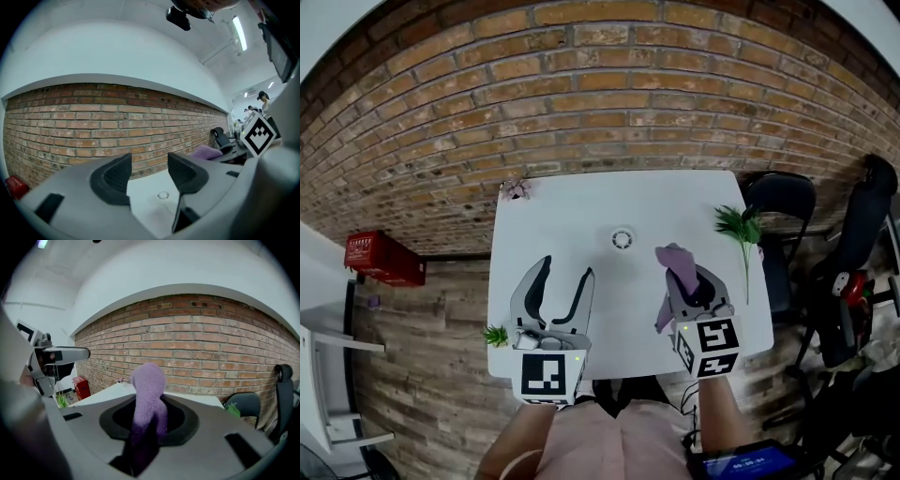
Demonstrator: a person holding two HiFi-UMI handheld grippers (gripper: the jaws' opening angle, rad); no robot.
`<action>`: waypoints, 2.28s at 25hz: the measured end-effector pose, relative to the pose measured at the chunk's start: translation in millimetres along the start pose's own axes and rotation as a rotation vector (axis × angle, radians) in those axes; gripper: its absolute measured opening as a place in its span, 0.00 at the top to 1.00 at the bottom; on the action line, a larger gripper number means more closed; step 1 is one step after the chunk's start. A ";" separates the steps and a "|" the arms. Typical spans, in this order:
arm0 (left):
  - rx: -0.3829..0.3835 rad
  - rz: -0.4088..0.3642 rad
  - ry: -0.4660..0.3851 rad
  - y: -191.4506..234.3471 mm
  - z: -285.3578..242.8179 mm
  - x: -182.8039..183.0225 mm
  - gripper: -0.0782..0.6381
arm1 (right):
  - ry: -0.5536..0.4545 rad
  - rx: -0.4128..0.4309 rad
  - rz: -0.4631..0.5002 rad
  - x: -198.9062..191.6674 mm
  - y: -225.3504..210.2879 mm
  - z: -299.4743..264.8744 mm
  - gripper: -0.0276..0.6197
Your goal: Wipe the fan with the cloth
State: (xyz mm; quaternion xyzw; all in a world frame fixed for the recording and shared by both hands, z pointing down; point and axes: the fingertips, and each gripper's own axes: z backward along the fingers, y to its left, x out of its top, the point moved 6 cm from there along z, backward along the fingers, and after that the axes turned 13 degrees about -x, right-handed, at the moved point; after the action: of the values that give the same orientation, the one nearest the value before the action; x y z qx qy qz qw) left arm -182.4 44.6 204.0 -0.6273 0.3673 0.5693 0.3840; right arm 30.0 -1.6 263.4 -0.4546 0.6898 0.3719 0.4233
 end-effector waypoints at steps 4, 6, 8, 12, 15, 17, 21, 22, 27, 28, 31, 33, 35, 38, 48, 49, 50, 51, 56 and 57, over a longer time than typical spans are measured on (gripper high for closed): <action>-0.003 0.026 0.047 -0.3 -25.0 -14.9 0.56 | 0.047 0.013 -0.009 -12.9 -12.4 -22.6 0.80; 0.003 0.042 0.071 3.0 -36.6 -24.5 0.56 | 0.076 0.028 -0.007 -20.6 -13.4 -35.5 0.80; 0.012 0.061 0.092 6.7 -45.2 -34.2 0.56 | 0.110 0.059 -0.005 -30.5 -8.2 -47.1 0.80; 0.036 0.098 0.147 13.6 -54.6 -56.9 0.56 | 0.176 0.156 0.015 -52.4 18.0 -66.6 0.80; 0.051 0.118 0.176 20.9 -60.5 -74.5 0.56 | 0.218 0.211 0.035 -69.1 35.5 -80.5 0.80; 0.058 0.132 0.192 25.0 -63.5 -84.7 0.55 | 0.253 0.221 0.037 -81.9 37.9 -88.0 0.80; 0.071 0.150 0.226 33.0 -64.5 -102.6 0.55 | 0.295 0.235 0.056 -99.5 39.3 -96.2 0.80; 0.075 0.156 0.235 35.3 -64.6 -106.5 0.55 | 0.297 0.247 0.058 -101.0 42.7 -97.7 0.80; 0.092 0.175 0.263 44.6 -66.6 -119.8 0.55 | 0.310 0.282 0.057 -108.2 58.0 -103.4 0.80; 0.093 0.175 0.267 46.4 -66.8 -121.4 0.55 | 0.311 0.274 0.056 -109.4 57.4 -104.1 0.80; 0.097 0.183 0.278 51.2 -67.7 -127.1 0.55 | 0.330 0.249 0.054 -115.6 52.1 -107.0 0.80; 0.096 0.187 0.282 53.5 -69.6 -131.3 0.55 | 0.350 0.239 0.057 -121.2 49.6 -110.0 0.80; 0.096 0.196 0.286 54.3 -71.8 -135.2 0.55 | 0.366 0.233 0.059 -125.9 48.6 -112.5 0.80; 0.095 0.197 0.292 54.9 -73.8 -138.9 0.54 | 0.379 0.227 0.063 -130.6 48.3 -114.9 0.80; 0.102 0.192 0.298 54.7 -74.6 -139.1 0.54 | 0.336 0.232 0.110 -122.7 52.1 -111.4 0.80; 0.103 0.192 0.296 54.3 -75.0 -138.5 0.54 | 0.319 0.244 0.126 -119.0 56.2 -110.2 0.80; 0.104 0.191 0.294 53.9 -75.3 -137.7 0.54 | 0.306 0.260 0.135 -115.9 61.2 -109.2 0.80; 0.105 0.190 0.294 53.4 -75.3 -136.9 0.54 | 0.296 0.280 0.139 -113.3 66.6 -108.7 0.80; 0.118 0.179 0.296 51.9 -71.4 -131.4 0.54 | 0.277 0.317 0.106 -106.0 76.7 -107.8 0.80; 0.119 0.175 0.295 52.3 -70.7 -130.6 0.54 | 0.296 0.300 0.084 -107.8 73.1 -108.4 0.80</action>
State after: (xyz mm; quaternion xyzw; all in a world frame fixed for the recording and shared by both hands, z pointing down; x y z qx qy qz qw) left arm -209.6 -38.7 334.8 -0.6458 0.5061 0.4795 0.3113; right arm -40.9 -42.6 411.8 -0.4070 0.8104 0.2116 0.3645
